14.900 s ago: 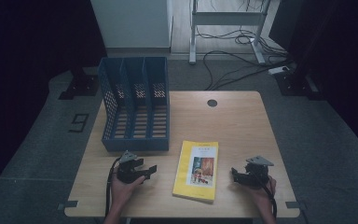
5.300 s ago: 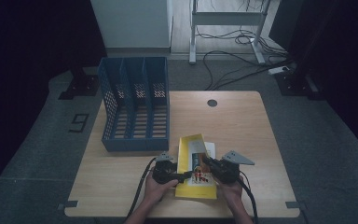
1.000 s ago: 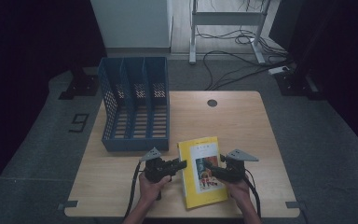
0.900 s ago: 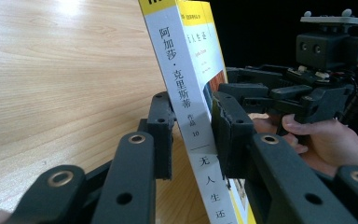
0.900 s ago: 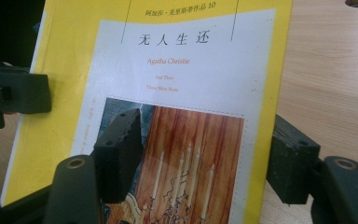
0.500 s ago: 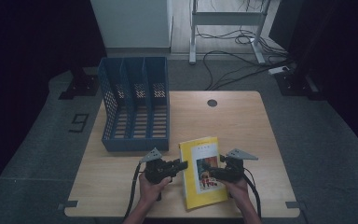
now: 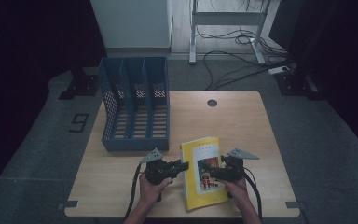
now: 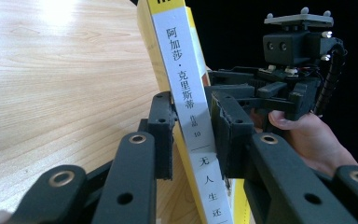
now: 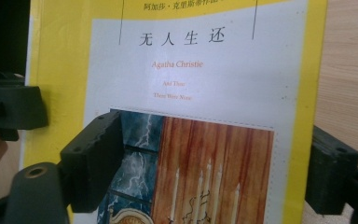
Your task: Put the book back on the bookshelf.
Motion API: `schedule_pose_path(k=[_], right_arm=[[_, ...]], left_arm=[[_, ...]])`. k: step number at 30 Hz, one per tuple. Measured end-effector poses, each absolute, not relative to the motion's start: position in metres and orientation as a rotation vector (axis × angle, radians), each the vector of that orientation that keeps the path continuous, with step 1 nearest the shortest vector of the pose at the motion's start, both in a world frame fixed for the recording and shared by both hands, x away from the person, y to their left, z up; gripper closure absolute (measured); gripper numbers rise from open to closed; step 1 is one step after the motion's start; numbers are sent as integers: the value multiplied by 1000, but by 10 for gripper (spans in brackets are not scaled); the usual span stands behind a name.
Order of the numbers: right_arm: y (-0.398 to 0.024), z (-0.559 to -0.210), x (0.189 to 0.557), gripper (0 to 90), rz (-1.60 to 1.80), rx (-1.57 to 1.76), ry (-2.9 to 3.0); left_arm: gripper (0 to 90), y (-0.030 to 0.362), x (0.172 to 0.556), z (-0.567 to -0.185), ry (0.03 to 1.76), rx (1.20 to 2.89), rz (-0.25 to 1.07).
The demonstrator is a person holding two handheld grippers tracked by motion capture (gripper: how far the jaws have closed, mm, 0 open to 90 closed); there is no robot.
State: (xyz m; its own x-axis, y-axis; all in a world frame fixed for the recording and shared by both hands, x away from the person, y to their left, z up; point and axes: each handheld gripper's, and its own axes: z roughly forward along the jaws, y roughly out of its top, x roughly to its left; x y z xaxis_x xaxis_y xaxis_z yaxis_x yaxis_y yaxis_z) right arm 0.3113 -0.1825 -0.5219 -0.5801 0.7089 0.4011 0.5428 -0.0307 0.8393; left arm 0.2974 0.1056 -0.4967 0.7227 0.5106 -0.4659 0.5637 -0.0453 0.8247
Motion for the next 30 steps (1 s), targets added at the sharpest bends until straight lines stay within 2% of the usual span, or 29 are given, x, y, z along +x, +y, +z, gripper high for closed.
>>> schedule_pose_path(k=[8, 12, 16, 26, 30], right_arm=[[-187, -525, 315, 99, 1629, 1406, 2091], [-189, -527, 316, 164, 1708, 1403, 2110], [-188, -524, 314, 163, 1678, 1370, 2130], [-187, -502, 302, 256, 1667, 1290, 2057], [-184, -492, 295, 267, 1661, 1246, 2017]], left_arm=[[711, 105, 295, -493, 843, 1695, -38], [711, 105, 294, -493, 838, 1696, -36], [712, 106, 294, -493, 833, 1692, -35], [746, 110, 284, -473, 766, 1661, 8], [753, 111, 279, -464, 728, 1669, 50]])
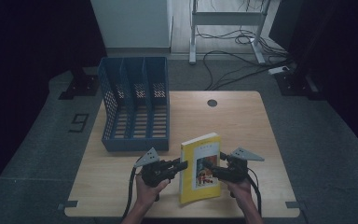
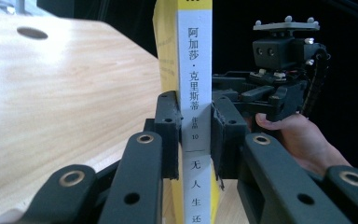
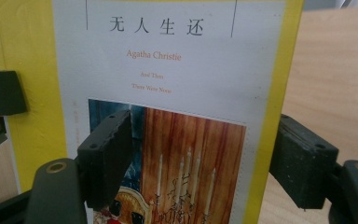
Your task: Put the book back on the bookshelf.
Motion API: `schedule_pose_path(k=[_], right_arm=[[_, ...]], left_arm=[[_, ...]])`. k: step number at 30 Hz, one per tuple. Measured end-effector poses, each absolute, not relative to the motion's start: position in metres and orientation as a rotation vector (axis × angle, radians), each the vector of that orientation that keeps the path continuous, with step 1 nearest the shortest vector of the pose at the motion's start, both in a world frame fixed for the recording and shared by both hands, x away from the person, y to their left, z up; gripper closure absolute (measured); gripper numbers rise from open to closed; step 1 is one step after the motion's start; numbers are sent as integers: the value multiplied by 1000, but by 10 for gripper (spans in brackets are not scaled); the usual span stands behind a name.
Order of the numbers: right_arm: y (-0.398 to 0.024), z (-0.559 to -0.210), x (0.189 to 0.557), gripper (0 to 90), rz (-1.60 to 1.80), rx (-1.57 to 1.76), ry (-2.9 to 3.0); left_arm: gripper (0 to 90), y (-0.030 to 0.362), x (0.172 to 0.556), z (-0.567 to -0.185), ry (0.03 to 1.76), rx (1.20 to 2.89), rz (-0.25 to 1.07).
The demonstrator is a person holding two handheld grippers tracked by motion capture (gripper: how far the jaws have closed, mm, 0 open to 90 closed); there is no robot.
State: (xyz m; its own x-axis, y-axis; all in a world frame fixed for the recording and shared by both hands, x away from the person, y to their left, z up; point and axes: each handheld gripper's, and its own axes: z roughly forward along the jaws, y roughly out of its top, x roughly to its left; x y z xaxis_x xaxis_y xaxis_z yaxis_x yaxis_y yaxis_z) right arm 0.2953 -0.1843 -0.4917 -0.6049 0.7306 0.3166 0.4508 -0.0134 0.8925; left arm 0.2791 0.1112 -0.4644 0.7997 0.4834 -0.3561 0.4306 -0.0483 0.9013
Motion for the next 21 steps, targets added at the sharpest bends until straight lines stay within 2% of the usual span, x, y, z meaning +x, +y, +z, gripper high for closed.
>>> schedule_pose_path(k=[8, 21], right_arm=[[-181, -477, 284, 273, 1673, 1191, 1943], [-180, -481, 285, 308, 1655, 1172, 1948]], left_arm=[[752, 113, 272, -453, 659, 1680, 86], [731, 116, 278, -459, 690, 1691, 67]])
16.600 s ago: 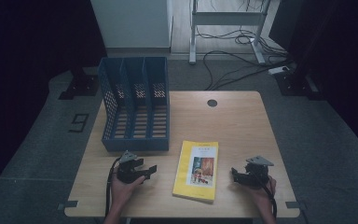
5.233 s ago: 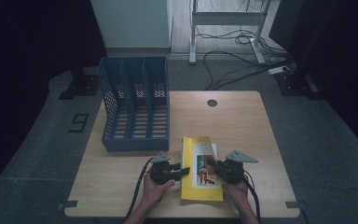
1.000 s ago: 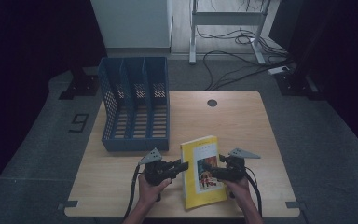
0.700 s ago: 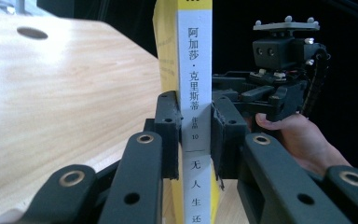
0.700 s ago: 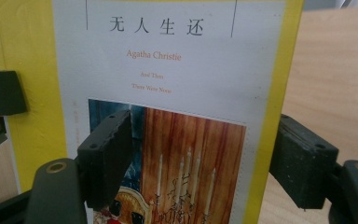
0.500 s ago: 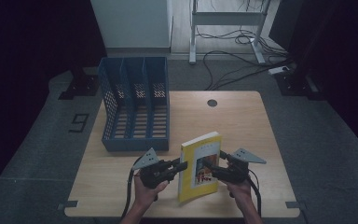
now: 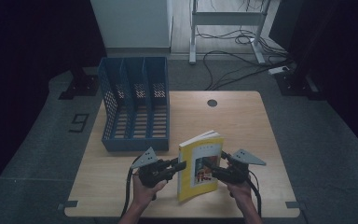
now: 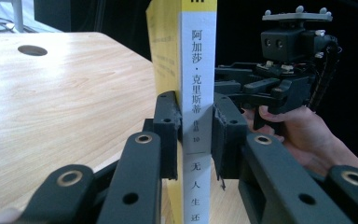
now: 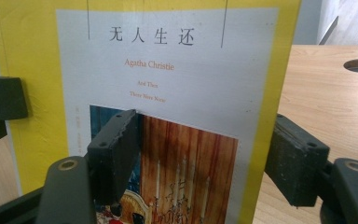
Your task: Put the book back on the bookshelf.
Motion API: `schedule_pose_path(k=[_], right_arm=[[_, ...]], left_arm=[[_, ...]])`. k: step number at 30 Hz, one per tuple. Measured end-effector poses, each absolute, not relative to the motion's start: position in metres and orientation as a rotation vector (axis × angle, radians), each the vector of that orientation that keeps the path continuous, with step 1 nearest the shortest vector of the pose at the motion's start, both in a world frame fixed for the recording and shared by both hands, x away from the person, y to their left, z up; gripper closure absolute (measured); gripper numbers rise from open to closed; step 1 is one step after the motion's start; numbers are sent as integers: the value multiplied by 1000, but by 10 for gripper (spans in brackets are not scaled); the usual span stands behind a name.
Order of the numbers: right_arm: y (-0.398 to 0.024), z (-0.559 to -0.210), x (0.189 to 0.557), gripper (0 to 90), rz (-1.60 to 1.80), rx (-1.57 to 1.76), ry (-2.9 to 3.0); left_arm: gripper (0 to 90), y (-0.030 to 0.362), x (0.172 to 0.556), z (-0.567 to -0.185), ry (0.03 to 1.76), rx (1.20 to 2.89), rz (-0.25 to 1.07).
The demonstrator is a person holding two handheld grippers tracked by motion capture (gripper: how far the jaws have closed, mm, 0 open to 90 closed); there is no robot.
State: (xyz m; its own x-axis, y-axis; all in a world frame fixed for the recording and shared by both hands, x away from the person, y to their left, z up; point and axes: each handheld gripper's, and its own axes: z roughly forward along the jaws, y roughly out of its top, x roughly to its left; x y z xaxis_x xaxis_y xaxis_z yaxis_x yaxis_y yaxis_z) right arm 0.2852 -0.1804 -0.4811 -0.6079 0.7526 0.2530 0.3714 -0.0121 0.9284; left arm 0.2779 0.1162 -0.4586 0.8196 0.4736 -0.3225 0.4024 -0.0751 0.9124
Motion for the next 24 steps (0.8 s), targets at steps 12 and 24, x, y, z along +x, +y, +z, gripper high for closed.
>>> schedule_pose_path(k=[12, 24], right_arm=[[-179, -478, 282, 307, 1647, 1155, 1933], [-181, -466, 272, 309, 1623, 1096, 1844]], left_arm=[[743, 111, 268, -455, 636, 1714, 173], [747, 105, 261, -453, 563, 1722, 237]])
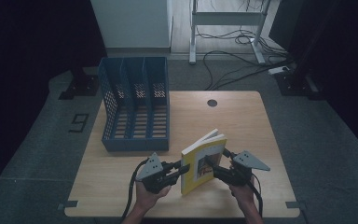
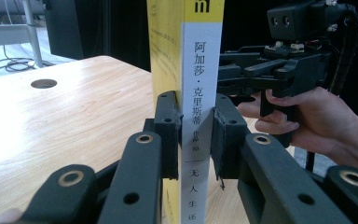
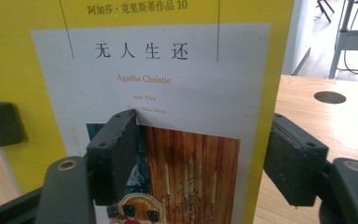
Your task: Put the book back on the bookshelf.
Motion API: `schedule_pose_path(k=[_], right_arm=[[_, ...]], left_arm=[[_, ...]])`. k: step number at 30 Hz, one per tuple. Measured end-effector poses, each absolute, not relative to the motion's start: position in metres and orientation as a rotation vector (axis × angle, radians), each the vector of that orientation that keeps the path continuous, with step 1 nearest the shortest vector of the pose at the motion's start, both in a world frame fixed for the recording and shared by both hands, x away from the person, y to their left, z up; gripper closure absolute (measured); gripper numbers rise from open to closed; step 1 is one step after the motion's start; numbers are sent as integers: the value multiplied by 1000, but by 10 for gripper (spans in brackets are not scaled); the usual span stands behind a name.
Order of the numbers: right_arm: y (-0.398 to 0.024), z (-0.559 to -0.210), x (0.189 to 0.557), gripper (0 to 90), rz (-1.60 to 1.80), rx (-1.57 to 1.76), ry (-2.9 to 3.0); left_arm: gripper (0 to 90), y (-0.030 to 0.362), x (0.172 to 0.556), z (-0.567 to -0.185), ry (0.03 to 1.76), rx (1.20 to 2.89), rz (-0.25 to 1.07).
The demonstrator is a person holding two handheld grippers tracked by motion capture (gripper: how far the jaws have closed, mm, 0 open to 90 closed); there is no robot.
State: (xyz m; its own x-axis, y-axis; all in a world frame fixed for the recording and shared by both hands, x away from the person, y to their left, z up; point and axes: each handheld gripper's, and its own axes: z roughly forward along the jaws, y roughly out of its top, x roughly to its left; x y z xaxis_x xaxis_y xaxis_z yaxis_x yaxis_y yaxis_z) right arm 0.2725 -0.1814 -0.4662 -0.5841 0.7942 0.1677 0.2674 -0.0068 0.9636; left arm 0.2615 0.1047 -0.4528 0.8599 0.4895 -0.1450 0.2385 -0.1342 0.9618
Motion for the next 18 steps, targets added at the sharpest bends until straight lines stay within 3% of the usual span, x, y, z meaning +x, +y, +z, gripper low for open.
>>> schedule_pose_path(k=[3, 6, 18], right_arm=[[-181, -467, 273, 317, 1629, 1089, 1849], [-179, -468, 273, 328, 1657, 1072, 1875], [-177, -468, 272, 328, 1656, 1061, 1869]], left_arm=[[714, 106, 266, -453, 563, 1728, 173], [650, 104, 266, -455, 579, 1732, 195], [639, 105, 269, -455, 618, 1709, 176]])
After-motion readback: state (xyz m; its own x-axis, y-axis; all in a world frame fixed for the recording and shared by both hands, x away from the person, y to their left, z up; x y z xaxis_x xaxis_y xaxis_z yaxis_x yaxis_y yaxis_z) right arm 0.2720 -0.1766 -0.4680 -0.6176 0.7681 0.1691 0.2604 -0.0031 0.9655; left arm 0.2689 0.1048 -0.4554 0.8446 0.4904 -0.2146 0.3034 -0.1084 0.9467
